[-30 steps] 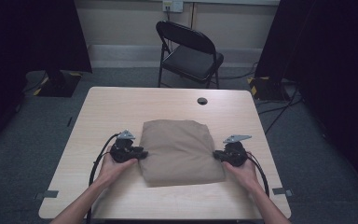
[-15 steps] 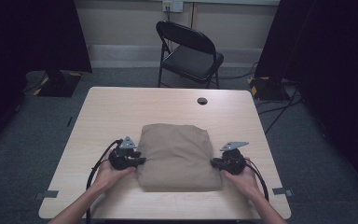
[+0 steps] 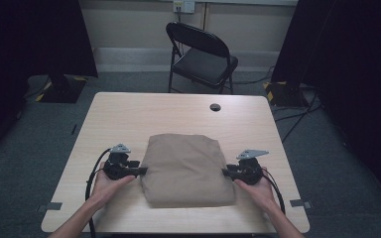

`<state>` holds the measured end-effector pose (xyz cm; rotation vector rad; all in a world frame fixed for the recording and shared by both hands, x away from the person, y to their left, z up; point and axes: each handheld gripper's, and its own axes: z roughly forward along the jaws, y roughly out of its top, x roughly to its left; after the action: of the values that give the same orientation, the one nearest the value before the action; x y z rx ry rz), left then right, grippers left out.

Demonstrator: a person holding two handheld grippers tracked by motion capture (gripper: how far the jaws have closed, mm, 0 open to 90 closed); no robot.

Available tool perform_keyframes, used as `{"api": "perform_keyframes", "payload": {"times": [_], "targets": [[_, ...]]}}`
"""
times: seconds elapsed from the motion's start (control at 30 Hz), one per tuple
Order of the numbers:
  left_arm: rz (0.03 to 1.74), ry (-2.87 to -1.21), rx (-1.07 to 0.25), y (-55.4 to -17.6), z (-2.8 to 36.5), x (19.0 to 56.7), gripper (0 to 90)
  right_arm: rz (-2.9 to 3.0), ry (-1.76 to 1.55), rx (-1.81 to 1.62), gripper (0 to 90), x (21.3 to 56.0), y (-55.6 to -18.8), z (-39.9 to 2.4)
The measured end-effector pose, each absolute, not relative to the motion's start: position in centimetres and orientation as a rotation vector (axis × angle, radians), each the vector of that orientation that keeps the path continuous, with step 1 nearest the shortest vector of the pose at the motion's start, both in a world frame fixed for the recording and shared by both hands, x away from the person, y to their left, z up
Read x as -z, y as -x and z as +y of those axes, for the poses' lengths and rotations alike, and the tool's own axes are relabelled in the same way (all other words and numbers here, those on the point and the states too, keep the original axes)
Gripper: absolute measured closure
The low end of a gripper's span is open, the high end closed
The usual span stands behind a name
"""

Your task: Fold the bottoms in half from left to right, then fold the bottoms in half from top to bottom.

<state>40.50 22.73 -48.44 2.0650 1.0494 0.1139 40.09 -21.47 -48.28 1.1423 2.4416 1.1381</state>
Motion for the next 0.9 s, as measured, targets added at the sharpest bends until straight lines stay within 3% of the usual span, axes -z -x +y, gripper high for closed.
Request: {"api": "perform_keyframes", "payload": {"times": [0.1,0.13,0.17,0.2,0.3,0.9], "targets": [[1.040,-2.093,-0.109,-40.5,22.0,48.7,45.8,2.443,-1.123,-1.142,80.7,48.3,-40.2,-21.1],[1.035,-2.107,-0.123,-40.5,21.7,48.8,50.0,2.441,-1.121,-1.137,82.9,48.3,-40.2,-21.1],[1.021,-2.128,-0.146,-40.5,21.5,48.8,60.1,2.442,-1.121,-1.133,87.0,48.3,-40.3,-21.0],[1.006,-2.150,-0.148,-40.5,21.3,48.8,76.5,2.447,-1.124,-1.135,89.5,48.4,-40.4,-21.1],[0.979,-2.179,-0.165,-40.7,21.0,48.7,87.6,2.448,-1.125,-1.122,90.0,48.4,-40.5,-21.0],[0.971,-2.189,-0.196,-40.0,22.2,48.7,89.0,2.502,-1.056,-1.083,90.0,48.8,-39.2,-20.2]]}}
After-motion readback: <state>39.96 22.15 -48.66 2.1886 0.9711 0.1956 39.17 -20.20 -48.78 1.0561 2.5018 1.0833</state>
